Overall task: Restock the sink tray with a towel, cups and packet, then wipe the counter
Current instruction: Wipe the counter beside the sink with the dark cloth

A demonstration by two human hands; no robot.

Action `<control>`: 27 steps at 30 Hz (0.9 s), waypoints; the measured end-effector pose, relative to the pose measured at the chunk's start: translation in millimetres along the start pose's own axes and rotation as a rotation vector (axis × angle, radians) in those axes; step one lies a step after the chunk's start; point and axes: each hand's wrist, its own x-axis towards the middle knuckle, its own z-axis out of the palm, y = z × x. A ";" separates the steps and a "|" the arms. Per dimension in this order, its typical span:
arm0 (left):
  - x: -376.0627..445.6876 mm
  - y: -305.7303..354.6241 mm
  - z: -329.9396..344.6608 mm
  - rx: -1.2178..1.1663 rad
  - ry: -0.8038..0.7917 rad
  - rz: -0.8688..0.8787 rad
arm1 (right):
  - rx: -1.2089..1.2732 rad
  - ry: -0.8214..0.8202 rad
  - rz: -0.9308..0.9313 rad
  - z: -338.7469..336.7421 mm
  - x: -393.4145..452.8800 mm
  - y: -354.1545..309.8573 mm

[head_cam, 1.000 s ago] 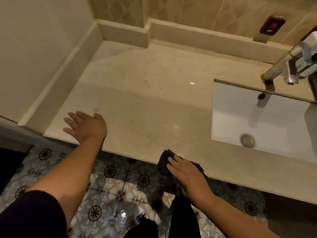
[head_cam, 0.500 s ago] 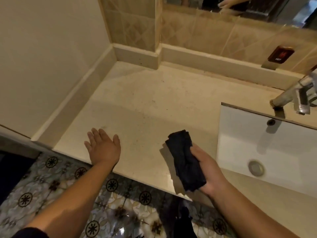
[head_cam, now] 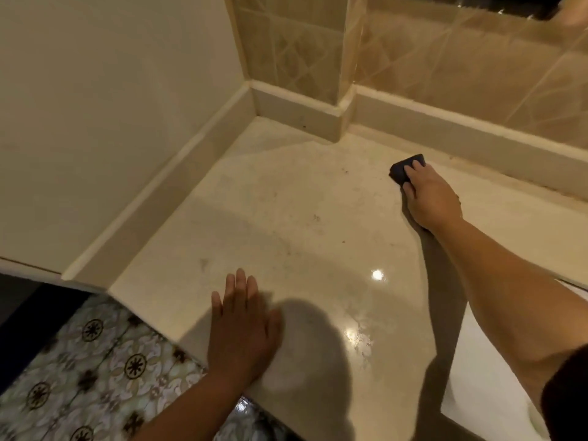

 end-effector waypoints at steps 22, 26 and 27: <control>0.4 -15.3 -12.6 -0.166 -0.132 0.045 | 0.255 -0.262 -0.342 -9.9 -337.0 -223.0; 0.7 -31.7 -27.6 -0.211 -0.208 0.123 | 0.519 -0.324 -0.121 -16.2 -359.1 -243.4; -0.5 -33.8 -32.3 -0.213 -0.217 0.136 | 0.623 -0.336 0.023 -21.9 -358.4 -248.0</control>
